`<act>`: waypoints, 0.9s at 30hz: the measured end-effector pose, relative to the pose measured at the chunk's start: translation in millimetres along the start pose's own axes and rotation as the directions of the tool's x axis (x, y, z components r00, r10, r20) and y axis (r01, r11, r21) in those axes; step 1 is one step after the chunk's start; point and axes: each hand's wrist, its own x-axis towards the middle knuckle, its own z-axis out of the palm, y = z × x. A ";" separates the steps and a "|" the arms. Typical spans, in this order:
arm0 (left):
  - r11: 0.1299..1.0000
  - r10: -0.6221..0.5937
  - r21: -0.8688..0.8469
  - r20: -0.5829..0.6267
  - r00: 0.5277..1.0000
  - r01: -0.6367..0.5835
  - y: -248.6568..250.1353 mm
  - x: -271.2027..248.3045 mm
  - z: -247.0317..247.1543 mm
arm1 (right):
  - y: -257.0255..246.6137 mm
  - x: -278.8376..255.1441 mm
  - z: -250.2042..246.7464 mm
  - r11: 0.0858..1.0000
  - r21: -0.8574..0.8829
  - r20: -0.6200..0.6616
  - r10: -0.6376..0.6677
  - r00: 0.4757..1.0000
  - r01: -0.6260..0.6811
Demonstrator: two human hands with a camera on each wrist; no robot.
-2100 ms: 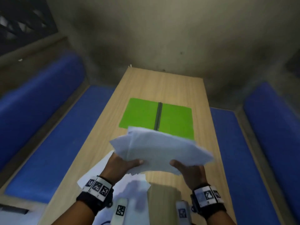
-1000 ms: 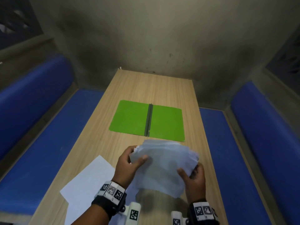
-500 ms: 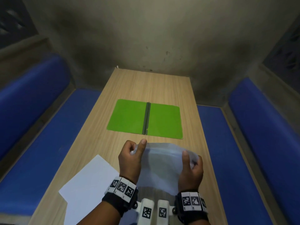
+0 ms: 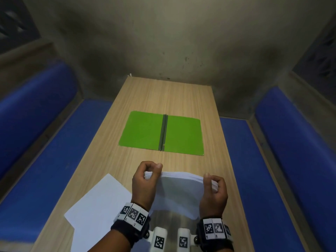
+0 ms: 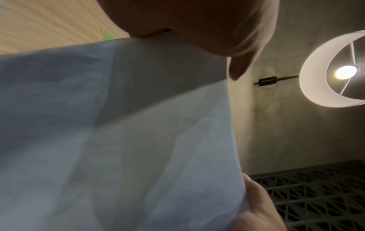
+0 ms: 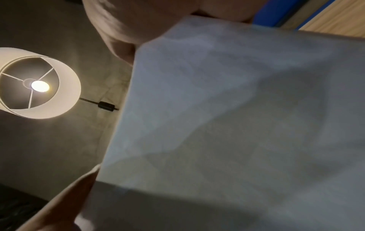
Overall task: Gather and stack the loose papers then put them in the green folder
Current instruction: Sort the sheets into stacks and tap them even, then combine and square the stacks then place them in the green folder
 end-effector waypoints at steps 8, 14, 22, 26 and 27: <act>0.995 -0.010 -0.101 0.135 0.991 0.024 -15.0 0.0 -9.8 | 16.6 5.5 -1.7 0.985 0.098 0.155 0.123 0.980 -0.139; 0.978 -0.200 0.008 0.305 0.931 0.208 -54.7 -0.5 -20.0 | 43.1 6.0 -8.3 0.945 -0.225 0.393 0.312 0.865 -0.239; 0.960 -0.278 0.069 0.365 0.888 0.272 -48.0 -8.3 -12.1 | 66.4 10.7 -13.9 0.947 -0.185 0.338 0.311 0.888 -0.262; 0.942 -0.336 0.133 0.328 0.883 0.309 -60.2 -13.7 -10.3 | 87.2 5.2 -17.7 0.871 -0.411 0.407 0.439 0.801 -0.268; 0.940 -0.340 0.152 0.326 0.882 0.306 -59.8 -12.6 -9.0 | 92.9 4.3 -18.0 0.867 -0.429 0.405 0.436 0.804 -0.255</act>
